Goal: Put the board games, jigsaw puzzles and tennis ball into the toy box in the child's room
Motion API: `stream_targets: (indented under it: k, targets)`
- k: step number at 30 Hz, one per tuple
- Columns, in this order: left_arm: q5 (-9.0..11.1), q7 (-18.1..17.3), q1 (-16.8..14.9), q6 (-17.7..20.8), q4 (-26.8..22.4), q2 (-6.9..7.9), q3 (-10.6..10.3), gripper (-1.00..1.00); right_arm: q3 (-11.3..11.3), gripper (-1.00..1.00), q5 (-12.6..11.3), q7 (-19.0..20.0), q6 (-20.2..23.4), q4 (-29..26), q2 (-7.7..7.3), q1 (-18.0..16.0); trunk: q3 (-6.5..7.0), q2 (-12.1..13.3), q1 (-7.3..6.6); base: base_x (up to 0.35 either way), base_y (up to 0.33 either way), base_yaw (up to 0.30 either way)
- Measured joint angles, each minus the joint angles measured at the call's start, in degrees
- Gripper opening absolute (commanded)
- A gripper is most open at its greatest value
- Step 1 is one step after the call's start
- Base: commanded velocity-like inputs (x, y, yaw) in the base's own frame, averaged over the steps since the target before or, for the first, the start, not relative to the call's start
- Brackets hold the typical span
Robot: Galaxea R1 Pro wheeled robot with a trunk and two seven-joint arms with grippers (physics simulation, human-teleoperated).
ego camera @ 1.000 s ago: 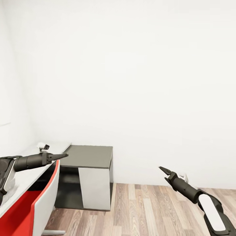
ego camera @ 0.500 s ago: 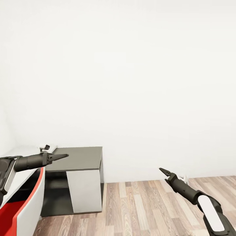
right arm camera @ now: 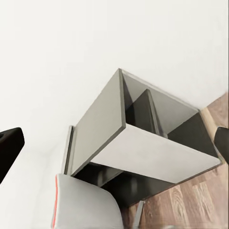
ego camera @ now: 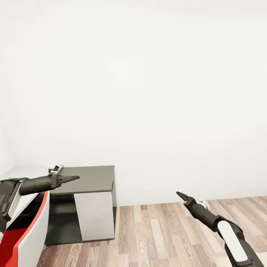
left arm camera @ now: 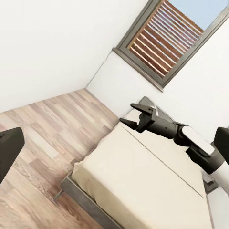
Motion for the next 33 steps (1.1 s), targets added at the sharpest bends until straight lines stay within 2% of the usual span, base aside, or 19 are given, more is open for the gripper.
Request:
stream_targets:
  k: [6, 8, 9, 11, 12, 14, 15, 16, 17, 18, 19, 23, 26, 28, 29, 30, 31, 33]
  targets:
    - [-1.2, 9.2, -0.2, -2.4, 10.6, -0.63, -0.3, 1.00, 0.5, 1.00, 0.0, -1.9, -0.4, 2.9, -0.06, -0.1, -0.15, 0.0, 0.00, 0.000, 0.000, 0.000]
    - [-2.1, 14.5, -0.2, -4.9, 13.0, -0.85, -0.5, 1.00, 0.7, 1.00, 0.1, -2.7, -0.6, 4.6, -0.24, -0.1, -0.31, 0.0, 0.00, 0.000, 0.000, 0.000]
    - [-2.3, 15.8, -0.2, -5.6, 13.4, -0.94, -0.5, 1.00, 0.7, 1.00, 0.2, -2.9, -0.6, 5.0, -0.29, 0.0, -0.39, 0.0, 0.00, 0.000, 0.000, 0.000]
    - [-2.9, 20.5, -0.2, -7.8, 15.8, -1.80, -0.6, 1.00, 0.8, 1.00, 1.8, -3.2, -0.8, 6.7, -0.38, 0.2, -0.57, 0.0, 0.00, 0.000, 0.000, 0.000]
    - [-3.2, 22.9, -0.2, -8.7, 17.8, -2.46, -0.6, 1.00, 0.8, 1.00, 3.7, -3.3, -1.0, 8.0, -0.38, 0.2, -0.66, 0.0, 0.00, 0.000, 0.000, 0.000]
    - [-3.8, 27.8, -0.2, -11.4, 22.4, -3.75, -0.7, 1.00, 1.0, 1.00, 9.1, -3.3, -3.0, 11.4, -0.26, 0.3, -0.85, 0.0, 0.00, 0.000, 0.000, 0.000]
    - [-4.3, 30.3, -0.2, -13.4, 24.8, -4.22, -0.7, 1.00, 1.1, 1.00, 12.1, -3.4, -4.7, 13.7, -0.18, 0.3, -0.94, 0.0, 0.00, 0.000, 0.000, 0.000]
    - [-4.5, 31.7, -0.2, -14.4, 26.1, -4.43, -0.7, 1.00, 1.2, 1.00, 13.6, -3.4, -5.7, 15.0, -0.10, 0.3, -1.03, 0.0, 0.00, 0.000, 0.000, 0.000]
    - [-5.2, 34.4, -0.2, -16.3, 28.4, -4.71, -0.7, 1.00, 1.3, 1.00, 16.4, -3.4, -7.7, 17.6, 0.24, 0.3, -1.13, 0.0, 0.00, 0.000, 0.000, 0.000]
    - [-5.8, 37.2, -0.2, -17.9, 30.8, -5.01, -0.7, 1.00, 1.5, 1.00, 19.0, -3.4, -9.6, 20.2, 0.90, 0.3, -1.22, 0.0, 0.00, 0.000, 0.000, 0.000]
    - [-6.1, 38.7, -0.2, -18.6, 32.0, -5.19, -0.7, 1.00, 1.6, 1.00, 20.3, -3.4, -10.5, 21.6, 1.33, 0.3, -1.31, 0.0, 0.00, 0.000, 0.000, 0.000]
    - [-7.2, 47.9, -0.2, -24.6, 39.9, -7.12, -1.0, 1.00, 2.8, 1.00, 28.4, -3.8, -17.8, 30.6, 5.50, 0.3, -1.68, 0.0, 0.00, 0.000, 0.000, 0.000]
    - [-7.4, 51.9, -0.2, -28.1, 44.3, -8.02, -1.1, 1.00, 3.4, 1.00, 32.7, -4.2, -22.2, 35.1, 6.68, 0.3, -1.95, 0.0, 0.00, 0.000, 0.000, 0.000]
    - [-8.1, 57.5, -0.2, -32.4, 49.3, -9.31, -1.2, 1.00, 3.7, 1.00, 36.1, -4.4, -26.2, 40.2, 7.10, 0.3, -2.15, 0.0, 0.00, 0.000, 0.000, 0.000]
    - [-8.4, 59.2, -0.2, -33.6, 50.6, -9.67, -1.2, 1.00, 3.8, 1.00, 36.7, -4.5, -27.3, 41.7, 7.16, 0.3, -2.23, 0.0, 0.00, 0.000, 0.000, 0.000]
    - [-9.1, 62.6, -0.1, -36.1, 53.0, -10.30, -1.3, 1.00, 3.9, 1.00, 37.5, -4.6, -29.2, 44.5, 7.25, 0.3, -2.34, 0.0, 0.00, 0.000, 0.000, 0.000]
    - [-10.2, 67.5, 0.1, -39.6, 56.5, -10.92, -1.4, 1.00, 4.1, 1.00, 38.2, -4.8, -31.8, 48.4, 7.32, 0.3, -2.44, 0.0, 0.00, 0.000, 0.000, 0.000]
    - [-11.0, 71.6, 0.8, -43.0, 59.8, -11.54, -1.3, 1.00, 4.3, 1.00, 38.5, -5.2, -33.8, 51.7, 7.32, 0.3, -2.62, 0.0, 0.00, 0.000, 0.000, 0.000]
